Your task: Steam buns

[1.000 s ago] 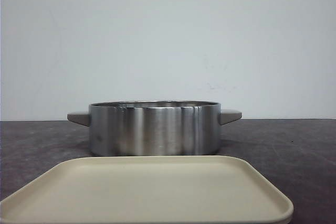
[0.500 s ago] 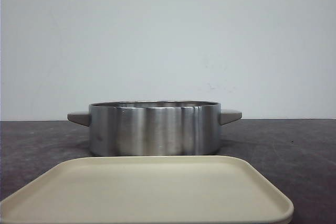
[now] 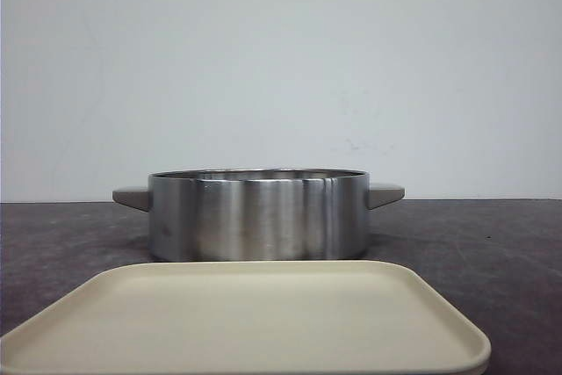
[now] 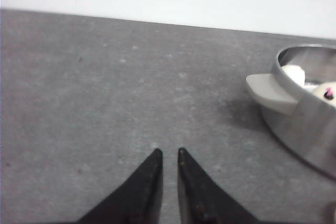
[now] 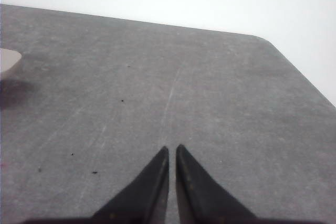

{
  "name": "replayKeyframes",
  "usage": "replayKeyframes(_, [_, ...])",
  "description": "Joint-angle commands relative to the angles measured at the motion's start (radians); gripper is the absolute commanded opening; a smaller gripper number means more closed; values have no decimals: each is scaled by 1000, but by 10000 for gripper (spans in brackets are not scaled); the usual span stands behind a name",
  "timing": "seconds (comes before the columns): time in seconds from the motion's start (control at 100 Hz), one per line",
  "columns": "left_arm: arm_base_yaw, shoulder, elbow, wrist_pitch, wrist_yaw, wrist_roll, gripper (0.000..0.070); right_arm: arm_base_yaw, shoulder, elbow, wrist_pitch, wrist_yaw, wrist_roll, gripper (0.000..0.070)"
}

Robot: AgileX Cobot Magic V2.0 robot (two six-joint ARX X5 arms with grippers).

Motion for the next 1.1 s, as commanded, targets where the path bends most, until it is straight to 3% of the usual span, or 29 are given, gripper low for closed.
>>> replayKeyframes(0.0, [3,-1,-10,-27,3,79,3,2,-1,-5,11,2,-8,16])
replayKeyframes(0.36, [74,-1,-10,-24,2,94,4,2,-1,-5,11,2,-8,16])
replayKeyframes(1.09, [74,-1,-10,-24,2,94,3,2,-1,-5,11,2,-8,16])
